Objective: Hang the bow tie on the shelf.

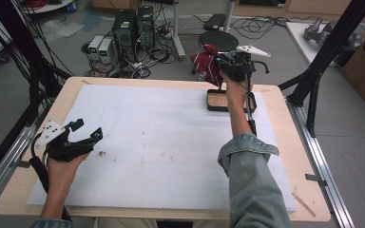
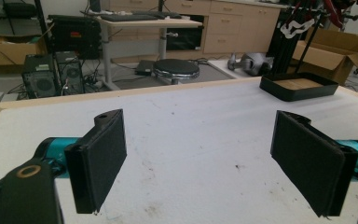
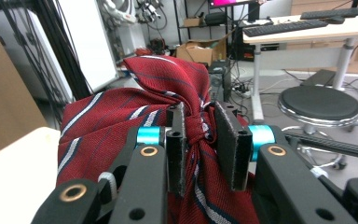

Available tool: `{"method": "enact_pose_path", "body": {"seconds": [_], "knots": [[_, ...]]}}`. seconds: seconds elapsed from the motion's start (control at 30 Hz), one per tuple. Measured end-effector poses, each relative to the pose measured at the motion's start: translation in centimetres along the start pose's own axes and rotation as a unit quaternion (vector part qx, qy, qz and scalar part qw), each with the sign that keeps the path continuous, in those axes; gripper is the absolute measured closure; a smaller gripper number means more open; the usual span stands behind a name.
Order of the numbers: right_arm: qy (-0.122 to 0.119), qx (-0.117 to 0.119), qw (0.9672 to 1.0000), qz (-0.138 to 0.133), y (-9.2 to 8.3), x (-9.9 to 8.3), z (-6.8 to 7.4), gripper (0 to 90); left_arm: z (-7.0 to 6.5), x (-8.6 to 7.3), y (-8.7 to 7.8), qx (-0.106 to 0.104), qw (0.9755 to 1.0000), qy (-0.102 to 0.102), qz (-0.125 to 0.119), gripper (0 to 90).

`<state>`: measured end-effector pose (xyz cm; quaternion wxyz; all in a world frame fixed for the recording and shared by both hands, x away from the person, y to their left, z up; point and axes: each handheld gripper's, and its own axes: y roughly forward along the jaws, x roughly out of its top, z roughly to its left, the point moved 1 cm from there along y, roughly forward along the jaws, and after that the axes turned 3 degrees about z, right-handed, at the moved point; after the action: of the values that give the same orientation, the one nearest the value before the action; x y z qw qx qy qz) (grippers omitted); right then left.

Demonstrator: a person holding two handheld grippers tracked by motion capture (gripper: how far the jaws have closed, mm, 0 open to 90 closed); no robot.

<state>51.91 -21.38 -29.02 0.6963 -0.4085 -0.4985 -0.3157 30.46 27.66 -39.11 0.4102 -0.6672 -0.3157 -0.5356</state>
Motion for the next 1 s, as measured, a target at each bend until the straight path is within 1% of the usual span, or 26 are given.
{"method": "enact_pose_path", "body": {"seconds": [0.03, 0.07, 0.13, 0.2, 0.23, 0.27, 0.3, 0.33, 0.43, 0.47, 0.57, 0.6, 0.67, 0.73, 0.77, 0.87, 1.0], "knots": [[0.0, 0.0, 1.0, 0.0, 0.0, 0.0, 0.0, 74.5, 0.0, 0.0, 0.0, 0.0, 1.0, 0.0, 0.0, 18.4], [0.006, 0.013, 0.9999, -0.002, 0.5, -0.1, 0.0, 74.5, 0.0, 0.0, 0.1, -0.001, 1.0, 0.0, -0.001, 18.4], [0.007, 0.021, 0.9998, -0.001, 1.0, -0.1, 0.1, 74.4, -0.1, -0.1, 0.2, -0.003, 1.0, 0.0, 0.001, 18.5], [0.002, 0.021, 0.9998, 0.002, 1.5, 0.0, 0.2, 74.4, -0.1, -0.1, 0.2, -0.004, 1.0, 0.001, 0.002, 18.4], [0.004, 0.026, 0.9996, 0.007, 1.7, 0.1, 0.2, 74.3, -0.1, -0.2, 0.2, -0.004, 1.0, 0.002, 0.002, 18.4], [0.005, 0.029, 0.9996, 0.007, 1.9, 0.2, 0.3, 74.3, -0.1, -0.2, 0.3, -0.004, 1.0, 0.002, 0.003, 18.4], [0.006, 0.03, 0.9995, 0.001, 2.2, 0.2, 0.3, 74.3, -0.1, -0.3, 0.3, -0.005, 1.0, 0.001, 0.004, 18.4], [0.01, 0.032, 0.9994, 0.002, 2.4, 0.1, 0.3, 74.3, -0.1, -0.3, 0.3, -0.005, 1.0, 0.001, 0.004, 18.4], [0.011, 0.026, 0.9993, 0.026, 3.2, -0.6, 0.2, 73.9, 0.0, -0.4, 0.3, -0.005, 1.0, 0.002, 0.007, 18.4], [0.013, 0.027, 0.999, 0.032, 3.3, -0.8, 0.1, 73.7, 0.0, -0.4, 0.3, -0.006, 1.0, 0.002, 0.006, 18.4], [0.018, 0.03, 0.9988, 0.033, 3.5, -1.0, 0.0, 73.2, -0.1, -0.4, 0.3, -0.005, 1.0, 0.003, 0.007, 18.4], [0.015, 0.033, 0.9988, 0.034, 3.5, -1.1, 0.2, 72.6, 0.0, -0.4, 0.3, -0.006, 1.0, 0.003, 0.007, 18.4], [0.005, 0.031, 0.9989, 0.035, 3.6, -1.0, 0.4, 70.5, 0.0, -0.4, 0.3, -0.007, 0.9999, 0.004, 0.008, 18.4], [-0.003, 0.025, 0.999, 0.038, 3.7, -1.1, 0.6, 64.8, -0.1, -0.4, 0.4, -0.007, 0.9999, 0.003, 0.008, 18.4], [-0.003, 0.021, 0.9989, 0.041, 3.7, -1.1, 0.7, 64.3, -0.1, -0.4, 0.4, -0.008, 0.9999, 0.003, 0.008, 18.4], [0.005, 0.02, 0.9986, 0.049, 3.7, -1.2, 0.4, 62.6, -0.2, -0.4, 0.4, -0.01, 0.9999, 0.005, 0.009, 18.4], [0.01, 0.03, 0.9985, 0.046, 3.1, -0.9, 0.2, 59.1, -0.2, -0.4, 0.5, -0.011, 0.9999, 0.005, 0.009, 18.4]]}}
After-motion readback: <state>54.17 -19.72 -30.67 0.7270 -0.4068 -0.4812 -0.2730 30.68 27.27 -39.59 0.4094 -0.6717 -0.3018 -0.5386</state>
